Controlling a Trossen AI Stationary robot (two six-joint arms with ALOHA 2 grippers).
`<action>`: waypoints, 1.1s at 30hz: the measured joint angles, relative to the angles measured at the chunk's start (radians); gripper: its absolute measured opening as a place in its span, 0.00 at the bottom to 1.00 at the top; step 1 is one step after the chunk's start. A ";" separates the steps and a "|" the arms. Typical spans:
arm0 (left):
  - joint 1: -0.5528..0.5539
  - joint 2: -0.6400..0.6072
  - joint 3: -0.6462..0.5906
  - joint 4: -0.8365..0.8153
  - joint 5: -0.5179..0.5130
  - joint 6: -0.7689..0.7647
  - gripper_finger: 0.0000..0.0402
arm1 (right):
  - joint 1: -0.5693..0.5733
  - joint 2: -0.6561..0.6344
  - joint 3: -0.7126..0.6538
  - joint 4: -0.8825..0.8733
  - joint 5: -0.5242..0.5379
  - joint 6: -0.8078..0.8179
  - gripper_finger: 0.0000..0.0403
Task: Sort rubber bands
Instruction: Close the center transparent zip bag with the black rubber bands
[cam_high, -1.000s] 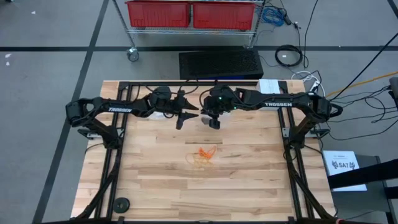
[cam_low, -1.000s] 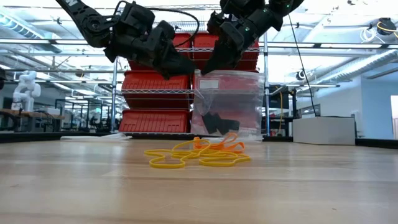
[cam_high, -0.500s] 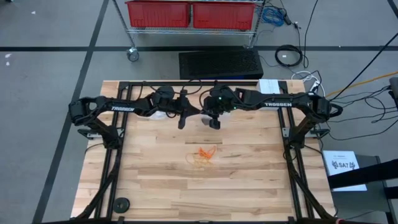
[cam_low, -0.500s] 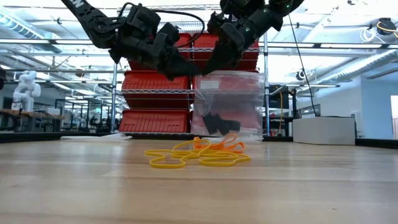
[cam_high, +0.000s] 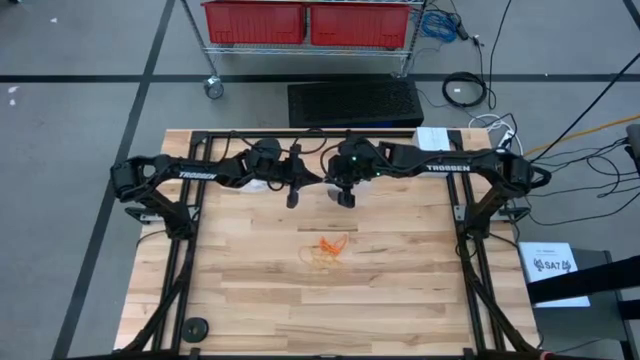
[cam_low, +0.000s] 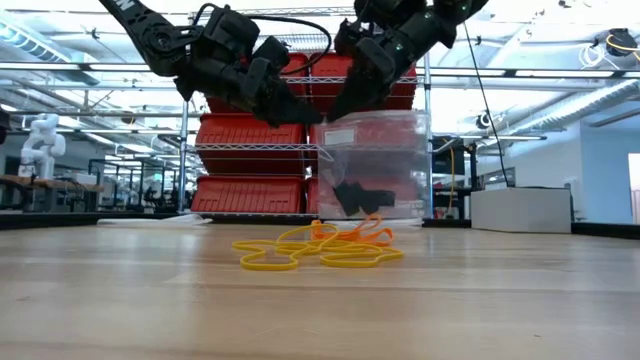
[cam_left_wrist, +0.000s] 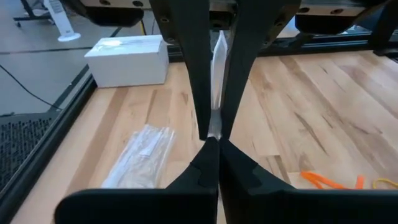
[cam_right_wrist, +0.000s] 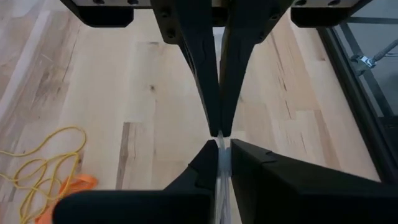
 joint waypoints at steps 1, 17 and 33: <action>0.000 0.000 0.000 -0.001 0.000 0.000 0.00 | -0.001 -0.003 0.000 -0.007 0.001 0.000 0.03; 0.003 -0.003 -0.003 -0.061 -0.045 0.023 0.00 | -0.008 -0.075 0.000 -0.187 0.062 0.017 0.03; 0.017 -0.003 -0.004 -0.085 -0.048 0.018 0.00 | -0.008 -0.112 0.001 -0.345 0.094 0.049 0.03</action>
